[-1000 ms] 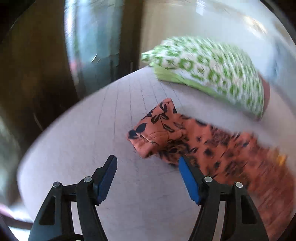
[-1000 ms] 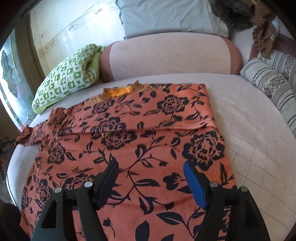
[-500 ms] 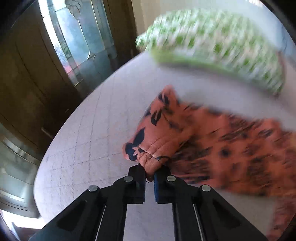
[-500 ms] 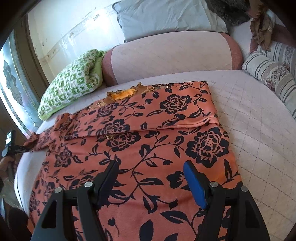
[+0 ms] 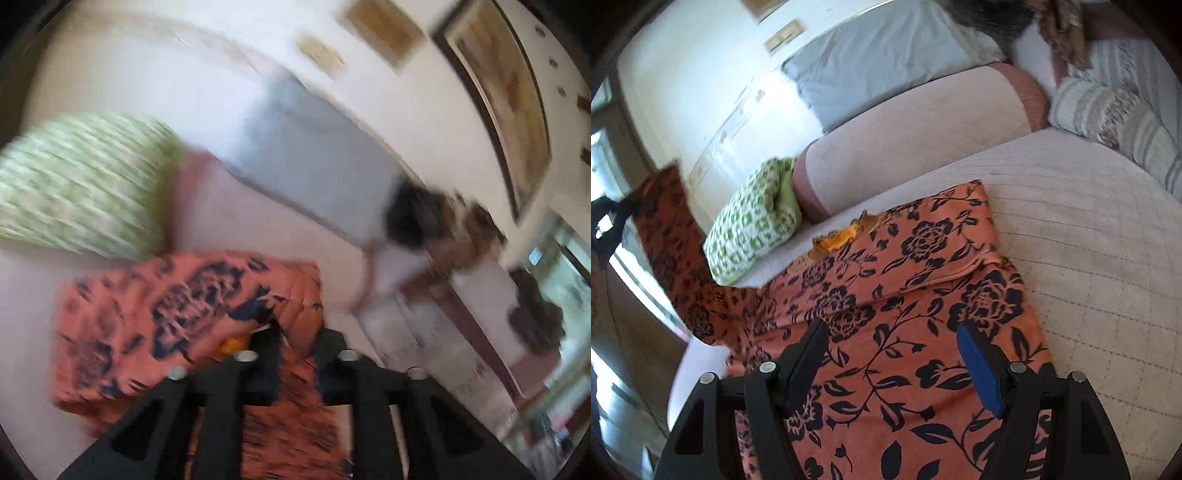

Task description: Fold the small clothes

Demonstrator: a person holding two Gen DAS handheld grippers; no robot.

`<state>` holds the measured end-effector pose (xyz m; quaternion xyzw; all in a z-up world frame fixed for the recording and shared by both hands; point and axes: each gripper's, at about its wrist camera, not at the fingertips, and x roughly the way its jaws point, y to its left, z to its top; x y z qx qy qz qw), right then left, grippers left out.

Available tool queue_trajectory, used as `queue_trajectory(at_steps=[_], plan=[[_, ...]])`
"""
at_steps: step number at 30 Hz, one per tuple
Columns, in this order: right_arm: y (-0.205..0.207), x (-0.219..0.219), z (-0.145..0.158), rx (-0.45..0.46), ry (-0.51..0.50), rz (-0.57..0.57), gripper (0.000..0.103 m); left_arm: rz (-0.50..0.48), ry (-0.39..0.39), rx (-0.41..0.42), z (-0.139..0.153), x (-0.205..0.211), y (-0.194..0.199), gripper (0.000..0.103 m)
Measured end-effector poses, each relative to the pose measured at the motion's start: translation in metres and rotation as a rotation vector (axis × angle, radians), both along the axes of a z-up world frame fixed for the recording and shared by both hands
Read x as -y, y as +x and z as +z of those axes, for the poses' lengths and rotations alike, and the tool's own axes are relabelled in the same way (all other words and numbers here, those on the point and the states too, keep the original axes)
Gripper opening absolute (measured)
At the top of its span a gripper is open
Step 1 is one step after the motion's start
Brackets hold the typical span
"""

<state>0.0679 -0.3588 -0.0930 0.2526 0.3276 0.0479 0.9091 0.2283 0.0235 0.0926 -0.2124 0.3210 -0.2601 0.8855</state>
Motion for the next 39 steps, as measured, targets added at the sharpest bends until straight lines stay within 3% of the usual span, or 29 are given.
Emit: queue_trajectory(at_steps=[1, 2, 3, 5, 10, 12, 16, 18, 20, 22, 24, 25, 27, 28, 31, 34, 37, 39], plan=[[0.001, 0.005, -0.001, -0.010, 0.018, -0.010, 0.076, -0.090, 0.058, -0.048, -0.019, 0.035, 0.009, 0.076], [0.001, 0.011, -0.002, -0.019, 0.042, -0.023, 0.078, -0.110, 0.106, -0.079, -0.037, 0.054, 0.011, 0.080], [0.000, 0.015, -0.002, -0.019, 0.057, -0.030, 0.079, -0.112, 0.177, -0.118, -0.064, 0.070, 0.011, 0.080], [-0.002, 0.022, -0.002, -0.018, 0.082, -0.044, 0.085, -0.112, 0.240, -0.191, -0.103, 0.075, 0.011, 0.080], [0.001, 0.031, -0.009, -0.053, 0.151, -0.055, 0.086, 0.003, 0.262, -0.370, -0.172, 0.004, -0.001, 0.079], [0.007, 0.028, -0.010, -0.077, 0.165, -0.037, 0.086, 0.054, 0.302, -0.344, -0.177, -0.025, -0.011, 0.079], [0.050, 0.022, -0.004, -0.095, 0.223, 0.066, 0.086, 0.257, 0.437, -0.293, -0.186, -0.091, -0.004, 0.079], [0.094, 0.020, -0.001, -0.100, 0.238, 0.119, 0.086, 0.284, 0.448, -0.306, -0.196, -0.112, 0.004, 0.079], [0.136, 0.020, -0.010, -0.171, 0.238, 0.108, 0.086, 0.296, 0.519, -0.287, -0.207, -0.121, 0.006, 0.079], [0.174, 0.018, -0.025, -0.255, 0.219, 0.115, 0.085, 0.287, 0.522, -0.289, -0.217, -0.128, 0.003, 0.079], [0.199, 0.014, -0.046, -0.331, 0.216, 0.114, 0.080, 0.262, 0.489, -0.296, -0.225, -0.129, 0.004, 0.079], [0.206, 0.011, -0.054, -0.361, 0.198, 0.108, 0.073, 0.253, 0.490, -0.290, -0.226, -0.128, 0.005, 0.079], [0.214, 0.005, -0.067, -0.414, 0.183, 0.101, 0.053, 0.227, 0.501, -0.283, -0.232, -0.126, 0.011, 0.079], [0.216, -0.001, -0.068, -0.431, 0.138, 0.107, 0.034, 0.213, 0.522, -0.290, -0.239, -0.124, 0.015, 0.079], [0.219, -0.014, -0.063, -0.453, 0.060, 0.140, 0.015, 0.229, 0.545, -0.315, -0.250, -0.129, 0.018, 0.071], [0.207, -0.025, -0.026, -0.354, 0.015, 0.138, 0.013, 0.292, 0.512, -0.303, -0.245, -0.142, 0.013, 0.046], [0.179, -0.033, 0.006, -0.229, -0.083, 0.071, 0.013, 0.344, 0.464, -0.312, -0.247, -0.156, 0.009, 0.045], [0.172, -0.037, -0.021, -0.301, -0.141, 0.044, 0.021, 0.348, 0.469, -0.312, -0.250, -0.155, 0.008, 0.046]])
